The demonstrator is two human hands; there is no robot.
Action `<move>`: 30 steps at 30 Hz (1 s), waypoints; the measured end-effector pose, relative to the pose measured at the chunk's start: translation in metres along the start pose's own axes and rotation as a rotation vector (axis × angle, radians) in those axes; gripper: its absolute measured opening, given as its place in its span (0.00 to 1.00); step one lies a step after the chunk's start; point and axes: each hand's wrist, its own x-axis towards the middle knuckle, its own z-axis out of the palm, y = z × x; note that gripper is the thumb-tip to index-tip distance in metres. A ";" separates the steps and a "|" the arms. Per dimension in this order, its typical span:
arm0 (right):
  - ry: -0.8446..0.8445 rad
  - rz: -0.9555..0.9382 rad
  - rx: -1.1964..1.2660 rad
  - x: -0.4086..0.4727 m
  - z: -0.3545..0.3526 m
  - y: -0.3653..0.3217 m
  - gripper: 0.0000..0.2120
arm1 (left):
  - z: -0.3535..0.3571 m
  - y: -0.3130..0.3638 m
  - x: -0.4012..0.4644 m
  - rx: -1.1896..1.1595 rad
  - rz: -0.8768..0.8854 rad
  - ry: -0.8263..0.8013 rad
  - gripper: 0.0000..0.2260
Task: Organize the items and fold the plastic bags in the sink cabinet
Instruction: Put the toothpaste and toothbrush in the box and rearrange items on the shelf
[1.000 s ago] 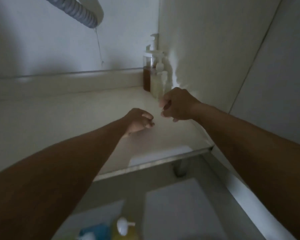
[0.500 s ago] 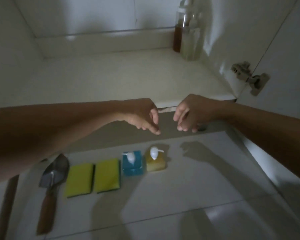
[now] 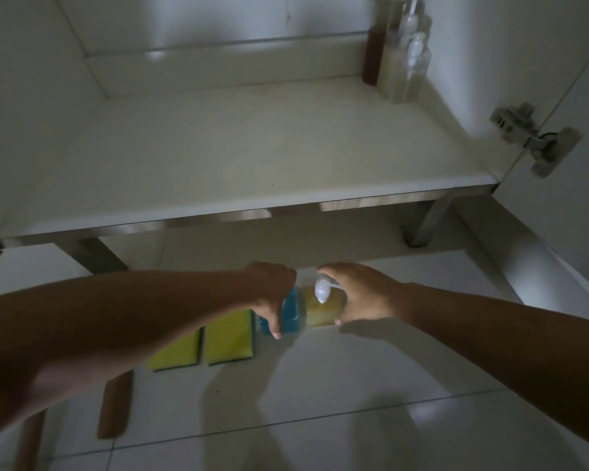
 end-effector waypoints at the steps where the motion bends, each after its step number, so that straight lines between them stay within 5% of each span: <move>1: 0.013 -0.004 0.004 0.002 0.005 0.000 0.46 | 0.006 -0.002 0.002 -0.005 -0.006 0.014 0.39; 12: 0.085 -0.082 0.100 -0.014 -0.013 0.011 0.25 | 0.017 -0.011 -0.005 -0.121 0.001 0.086 0.33; 20: 0.226 0.035 0.244 -0.081 -0.109 0.016 0.24 | -0.064 0.011 -0.055 -0.268 0.093 0.148 0.29; 24: 0.349 0.090 0.235 -0.099 -0.159 0.015 0.23 | -0.115 0.020 -0.063 -0.334 0.132 0.319 0.21; 30: 0.570 0.202 0.202 -0.080 -0.215 0.028 0.35 | -0.179 0.025 -0.044 -0.365 0.118 0.538 0.21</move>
